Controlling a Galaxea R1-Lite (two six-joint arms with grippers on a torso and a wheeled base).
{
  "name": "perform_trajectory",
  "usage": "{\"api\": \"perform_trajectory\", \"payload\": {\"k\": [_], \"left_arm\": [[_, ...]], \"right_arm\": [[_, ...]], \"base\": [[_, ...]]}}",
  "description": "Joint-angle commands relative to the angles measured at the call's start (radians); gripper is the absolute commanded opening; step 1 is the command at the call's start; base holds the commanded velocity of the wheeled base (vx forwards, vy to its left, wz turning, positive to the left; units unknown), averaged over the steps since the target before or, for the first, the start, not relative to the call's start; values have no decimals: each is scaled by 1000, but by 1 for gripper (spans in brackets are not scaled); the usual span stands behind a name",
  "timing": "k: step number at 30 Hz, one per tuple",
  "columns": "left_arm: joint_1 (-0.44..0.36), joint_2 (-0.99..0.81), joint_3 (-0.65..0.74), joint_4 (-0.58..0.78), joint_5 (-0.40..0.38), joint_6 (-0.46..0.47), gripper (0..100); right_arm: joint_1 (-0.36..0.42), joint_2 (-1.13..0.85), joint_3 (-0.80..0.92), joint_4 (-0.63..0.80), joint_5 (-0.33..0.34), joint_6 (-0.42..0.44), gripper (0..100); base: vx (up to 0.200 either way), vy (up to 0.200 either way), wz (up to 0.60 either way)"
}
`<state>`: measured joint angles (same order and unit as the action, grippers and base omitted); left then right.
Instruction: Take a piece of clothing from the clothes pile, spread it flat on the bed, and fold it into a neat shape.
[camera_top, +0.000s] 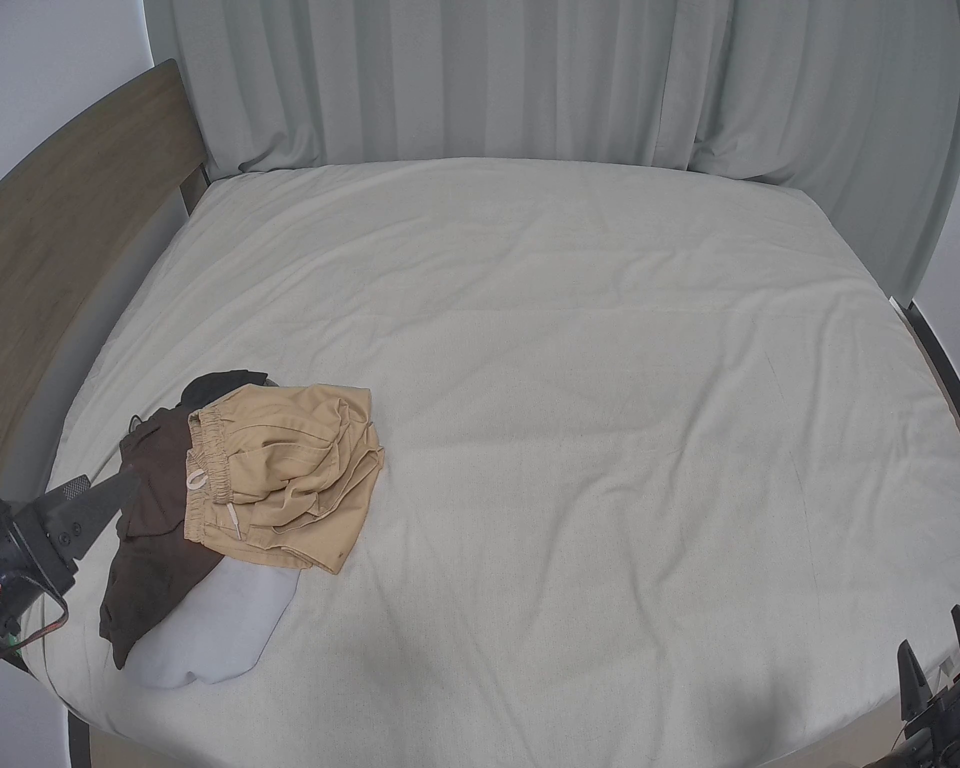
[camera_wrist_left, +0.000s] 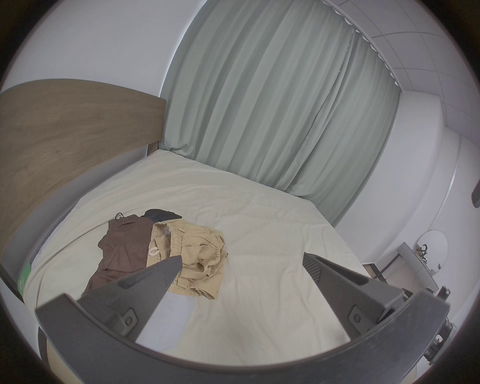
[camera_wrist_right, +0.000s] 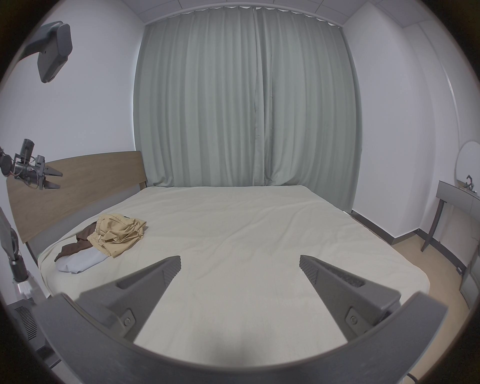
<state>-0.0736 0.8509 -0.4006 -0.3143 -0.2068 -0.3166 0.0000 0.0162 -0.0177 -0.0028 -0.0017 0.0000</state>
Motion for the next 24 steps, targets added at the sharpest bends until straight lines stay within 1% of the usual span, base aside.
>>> {"api": "perform_trajectory", "payload": {"k": [1,2,3,6,8,9,13,15,17,24], "left_arm": [[66,86,-1,-23,-49,2,100],[103,109,-3,-35,-88,4,100],[117,119,-3,-40,-100,5,100],[193,165,2,-66,-167,31,100],[248,201,5,-74,-230,79,100],[252,205,5,-74,-233,80,100],[304,255,-3,-75,-309,136,100],[327,284,-9,-82,-329,159,100],[337,318,-10,-108,-332,171,100],[356,451,-10,-235,-333,168,100]], "right_arm": [[0,-4,18,0,0,0,100],[0,-4,18,0,0,0,100],[0,-4,18,0,0,0,100],[0,-4,18,0,0,0,100],[0,-4,18,0,0,0,100],[0,-4,18,0,0,0,100],[0,-4,18,0,0,0,100],[0,-4,18,0,0,0,100],[0,-4,18,0,0,0,100],[0,-4,18,0,0,0,100]], "base": [[0,0,0],[0,0,0],[0,0,0],[0,0,0],[0,0,0],[0,0,0],[0,0,0],[0,0,0],[0,0,0],[0,0,0]]}}
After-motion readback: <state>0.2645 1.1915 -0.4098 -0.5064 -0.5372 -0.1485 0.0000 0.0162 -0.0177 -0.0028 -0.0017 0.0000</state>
